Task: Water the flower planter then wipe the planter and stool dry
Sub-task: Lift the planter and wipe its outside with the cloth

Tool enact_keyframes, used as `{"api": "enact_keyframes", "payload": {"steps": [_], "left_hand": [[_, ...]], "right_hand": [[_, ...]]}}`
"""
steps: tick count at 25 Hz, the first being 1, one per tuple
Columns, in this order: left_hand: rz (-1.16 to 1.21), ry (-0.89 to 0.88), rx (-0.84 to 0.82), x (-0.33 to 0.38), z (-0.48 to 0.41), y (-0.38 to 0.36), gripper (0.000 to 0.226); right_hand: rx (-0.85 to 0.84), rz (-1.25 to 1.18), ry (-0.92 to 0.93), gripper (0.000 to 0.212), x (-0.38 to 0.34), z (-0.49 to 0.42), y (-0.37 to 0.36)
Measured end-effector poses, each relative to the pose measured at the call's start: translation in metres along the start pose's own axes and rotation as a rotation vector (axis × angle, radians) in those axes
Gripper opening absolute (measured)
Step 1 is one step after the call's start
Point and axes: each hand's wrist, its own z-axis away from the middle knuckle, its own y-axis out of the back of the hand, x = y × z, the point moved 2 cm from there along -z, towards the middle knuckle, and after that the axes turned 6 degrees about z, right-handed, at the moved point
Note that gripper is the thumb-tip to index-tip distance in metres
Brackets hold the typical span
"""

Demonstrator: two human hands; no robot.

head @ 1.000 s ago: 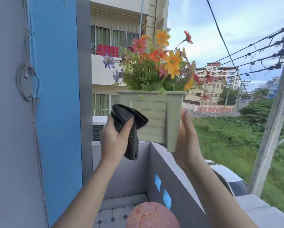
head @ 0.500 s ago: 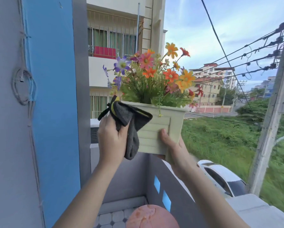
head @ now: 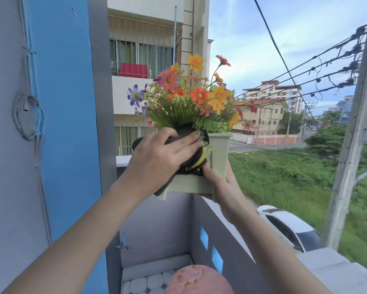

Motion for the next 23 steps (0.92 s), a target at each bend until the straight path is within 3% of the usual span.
{"api": "enact_keyframes", "payload": {"steps": [6,10,14,19,22,23], "left_hand": [[-0.026,0.013,-0.040,-0.026,0.011,0.013,0.046],[-0.060,-0.123,-0.109,0.001,-0.003,0.002,0.041],[-0.120,0.018,-0.080,-0.021,0.009,0.016,0.053],[-0.162,-0.237,-0.251,0.025,0.061,-0.005,0.044],[-0.150,0.049,-0.092,0.006,0.039,0.005,0.044],[-0.146,0.057,-0.074,0.011,0.036,0.004,0.044]], "right_hand": [[-0.022,-0.005,-0.023,0.068,-0.001,-0.001,0.010],[-0.019,-0.003,-0.050,0.078,0.004,-0.003,-0.001],[-0.018,-0.033,-0.036,0.069,-0.002,-0.001,0.006],[-0.027,-0.007,-0.005,0.062,-0.009,-0.004,0.017],[-0.027,-0.008,-0.018,0.059,-0.006,-0.003,0.016],[-0.031,-0.010,-0.020,0.053,-0.005,-0.002,0.015]]}}
